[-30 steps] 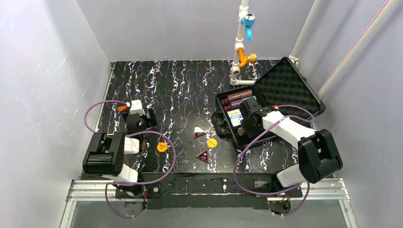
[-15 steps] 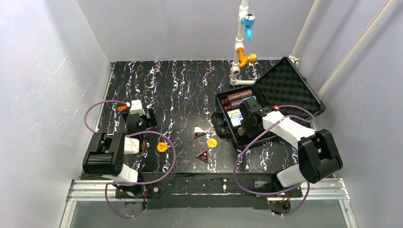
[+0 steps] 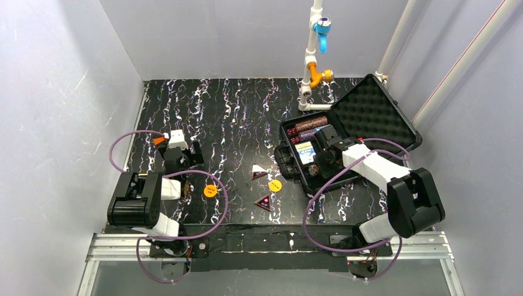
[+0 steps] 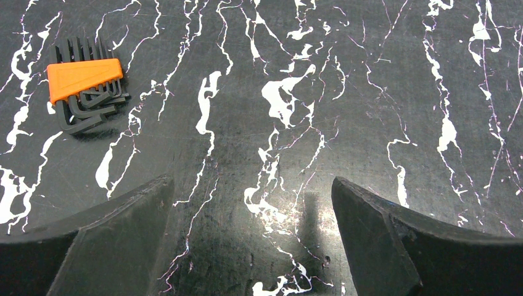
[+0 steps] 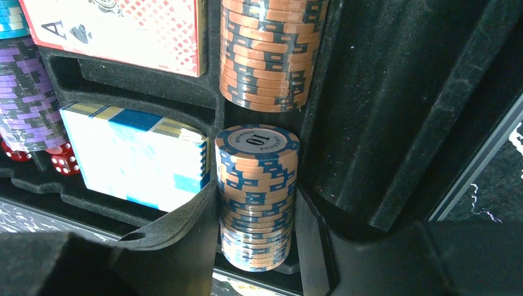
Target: Pack up texas hold em set
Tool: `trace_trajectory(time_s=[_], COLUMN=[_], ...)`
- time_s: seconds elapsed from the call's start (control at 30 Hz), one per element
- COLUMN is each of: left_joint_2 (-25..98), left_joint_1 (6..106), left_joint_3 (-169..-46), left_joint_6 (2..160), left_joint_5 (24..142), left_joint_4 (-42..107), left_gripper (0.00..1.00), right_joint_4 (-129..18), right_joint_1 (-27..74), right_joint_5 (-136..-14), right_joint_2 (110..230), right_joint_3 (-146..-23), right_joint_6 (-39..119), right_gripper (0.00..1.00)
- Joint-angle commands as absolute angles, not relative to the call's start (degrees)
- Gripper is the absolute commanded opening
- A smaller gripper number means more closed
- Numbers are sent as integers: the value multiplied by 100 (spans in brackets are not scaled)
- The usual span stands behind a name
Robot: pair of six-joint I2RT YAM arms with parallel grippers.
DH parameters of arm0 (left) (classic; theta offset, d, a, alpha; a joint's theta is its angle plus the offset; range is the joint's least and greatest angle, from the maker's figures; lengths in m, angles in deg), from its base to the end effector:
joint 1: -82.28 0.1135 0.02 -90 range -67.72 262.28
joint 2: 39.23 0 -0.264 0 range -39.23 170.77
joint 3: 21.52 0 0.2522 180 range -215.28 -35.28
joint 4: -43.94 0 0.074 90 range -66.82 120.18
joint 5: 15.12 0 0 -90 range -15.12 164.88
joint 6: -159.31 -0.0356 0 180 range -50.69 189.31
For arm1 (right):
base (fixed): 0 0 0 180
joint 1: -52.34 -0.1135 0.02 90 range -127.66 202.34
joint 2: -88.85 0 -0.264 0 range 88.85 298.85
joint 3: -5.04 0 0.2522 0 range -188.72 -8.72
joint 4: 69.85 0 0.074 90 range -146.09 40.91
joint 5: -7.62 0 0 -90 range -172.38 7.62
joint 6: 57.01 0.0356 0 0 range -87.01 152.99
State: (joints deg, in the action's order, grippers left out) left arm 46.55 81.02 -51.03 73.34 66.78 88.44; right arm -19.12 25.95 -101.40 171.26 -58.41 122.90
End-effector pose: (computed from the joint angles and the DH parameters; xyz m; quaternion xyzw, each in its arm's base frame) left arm 0.2476 -0.0004 0.1448 -0.0633 0.7726 0.0257 0.6312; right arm 0.2390 0.1056 0.1923 0.5358 0.8101 0.0619 0.2299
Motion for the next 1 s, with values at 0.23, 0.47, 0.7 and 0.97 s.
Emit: trace_trajectory(time_s=[0.23, 0.47, 0.7, 0.97], left_joint_2=[4560, 4561, 4563, 4559], left_joint_1=[8078, 8081, 8078, 8080], left_joint_3=[-5154, -5154, -5154, -5154], left_joint_6=[7266, 7267, 7265, 7265], left_joint_5=[6556, 6556, 6556, 6556], left_joint_4=[8888, 8889, 8886, 8889], left_gripper=[98, 98, 98, 98], right_joint_4=[-2206, -2187, -2213, -2326], right_joint_1=[3033, 3061, 3063, 3072], right_joint_5=[-10839, -10993, -11083, -11101], right_joint_2=[17015, 16970, 16923, 16832], right_joint_3=[-5758, -5783, -5848, -5898], right_joint_6=[12322, 12232, 12144, 11949], right_gripper=[21, 36, 59, 81])
